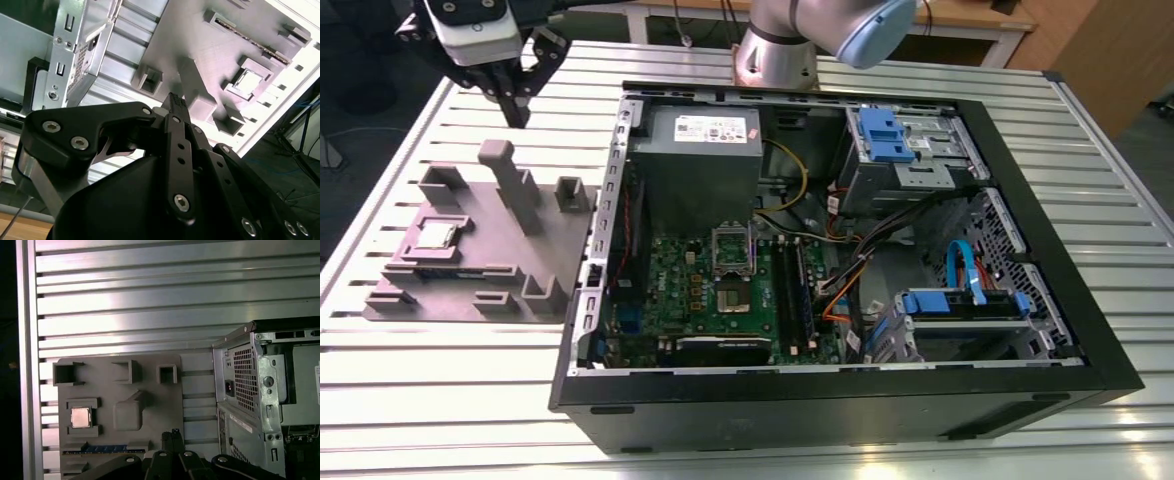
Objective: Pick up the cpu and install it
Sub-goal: 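Reach for the cpu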
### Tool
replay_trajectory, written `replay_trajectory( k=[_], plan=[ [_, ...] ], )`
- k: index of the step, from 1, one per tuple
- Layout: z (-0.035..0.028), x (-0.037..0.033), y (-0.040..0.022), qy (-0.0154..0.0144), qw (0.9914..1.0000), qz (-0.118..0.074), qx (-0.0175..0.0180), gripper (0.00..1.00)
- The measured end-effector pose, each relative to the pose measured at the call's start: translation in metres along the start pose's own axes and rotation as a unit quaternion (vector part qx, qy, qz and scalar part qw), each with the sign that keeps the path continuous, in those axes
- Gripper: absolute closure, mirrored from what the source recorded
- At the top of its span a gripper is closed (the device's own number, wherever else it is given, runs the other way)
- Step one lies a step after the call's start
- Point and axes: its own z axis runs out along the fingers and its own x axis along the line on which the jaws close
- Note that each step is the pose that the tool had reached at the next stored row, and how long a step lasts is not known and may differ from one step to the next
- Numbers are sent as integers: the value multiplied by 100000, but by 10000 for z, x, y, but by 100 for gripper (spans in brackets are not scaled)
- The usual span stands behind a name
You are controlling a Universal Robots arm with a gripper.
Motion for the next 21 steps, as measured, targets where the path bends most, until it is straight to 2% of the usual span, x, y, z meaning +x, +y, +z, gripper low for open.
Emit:
replay_trajectory(
  k=[13, 21],
  plan=[
    [6, 214, -17, -71, 100000, -4, -6, 89],
    [7, 241, -19, -79, 100000, -6, -5, 89]
  ],
)
